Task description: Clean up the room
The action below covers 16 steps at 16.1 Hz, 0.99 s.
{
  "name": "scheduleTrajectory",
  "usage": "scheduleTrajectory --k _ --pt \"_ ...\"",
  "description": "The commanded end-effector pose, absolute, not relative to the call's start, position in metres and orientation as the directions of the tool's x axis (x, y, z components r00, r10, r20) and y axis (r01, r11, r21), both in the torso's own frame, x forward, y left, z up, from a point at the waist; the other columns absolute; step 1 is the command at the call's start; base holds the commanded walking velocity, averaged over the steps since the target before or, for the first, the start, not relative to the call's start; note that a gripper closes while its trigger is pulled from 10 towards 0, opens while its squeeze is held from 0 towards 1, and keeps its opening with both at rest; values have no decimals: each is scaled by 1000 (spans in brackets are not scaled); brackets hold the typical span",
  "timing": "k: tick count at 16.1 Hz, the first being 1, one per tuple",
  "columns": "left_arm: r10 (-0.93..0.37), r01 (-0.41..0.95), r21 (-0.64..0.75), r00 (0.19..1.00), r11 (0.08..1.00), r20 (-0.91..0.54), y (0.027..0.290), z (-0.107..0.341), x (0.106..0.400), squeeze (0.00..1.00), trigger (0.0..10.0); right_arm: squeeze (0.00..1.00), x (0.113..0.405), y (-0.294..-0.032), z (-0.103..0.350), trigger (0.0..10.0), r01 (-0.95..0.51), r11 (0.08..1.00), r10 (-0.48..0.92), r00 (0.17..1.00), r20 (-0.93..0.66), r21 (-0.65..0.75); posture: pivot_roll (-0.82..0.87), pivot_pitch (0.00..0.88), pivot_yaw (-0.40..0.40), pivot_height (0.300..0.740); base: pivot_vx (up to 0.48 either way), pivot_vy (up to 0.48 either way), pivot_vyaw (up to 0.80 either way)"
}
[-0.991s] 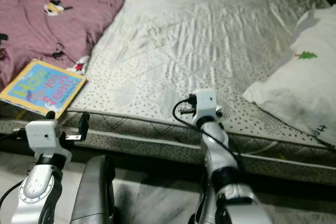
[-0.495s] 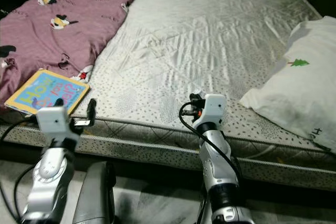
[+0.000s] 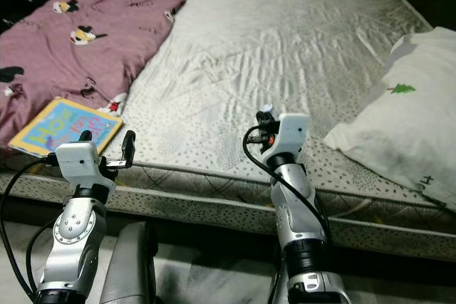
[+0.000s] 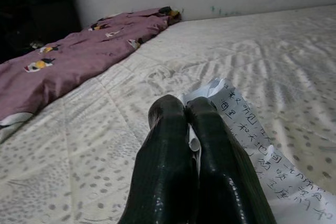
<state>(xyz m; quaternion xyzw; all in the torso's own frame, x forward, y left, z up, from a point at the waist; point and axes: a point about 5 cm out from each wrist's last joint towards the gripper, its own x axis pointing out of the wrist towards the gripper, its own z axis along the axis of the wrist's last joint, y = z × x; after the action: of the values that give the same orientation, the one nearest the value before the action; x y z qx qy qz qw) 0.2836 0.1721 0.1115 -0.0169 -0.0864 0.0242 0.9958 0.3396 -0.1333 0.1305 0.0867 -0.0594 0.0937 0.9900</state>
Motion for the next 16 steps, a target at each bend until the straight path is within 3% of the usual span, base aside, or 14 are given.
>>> scheduleTrajectory --k 1,11,16 --pt "43 -37 -41 985 998 169 173 111 282 0 10000 0 342 -133 140 10000 -207 965 181 970 165 162 33 0 30 550 0 0 0" --pt "34 -29 -42 991 999 130 173 101 274 0 10000 0 326 -132 137 10000 -177 969 152 977 149 171 4 31 31 655 0 0 0" --pt "17 -15 -20 992 1000 124 175 102 269 0 10000 0 316 -138 129 10000 -122 985 106 985 134 124 23 57 47 655 0 0 0"
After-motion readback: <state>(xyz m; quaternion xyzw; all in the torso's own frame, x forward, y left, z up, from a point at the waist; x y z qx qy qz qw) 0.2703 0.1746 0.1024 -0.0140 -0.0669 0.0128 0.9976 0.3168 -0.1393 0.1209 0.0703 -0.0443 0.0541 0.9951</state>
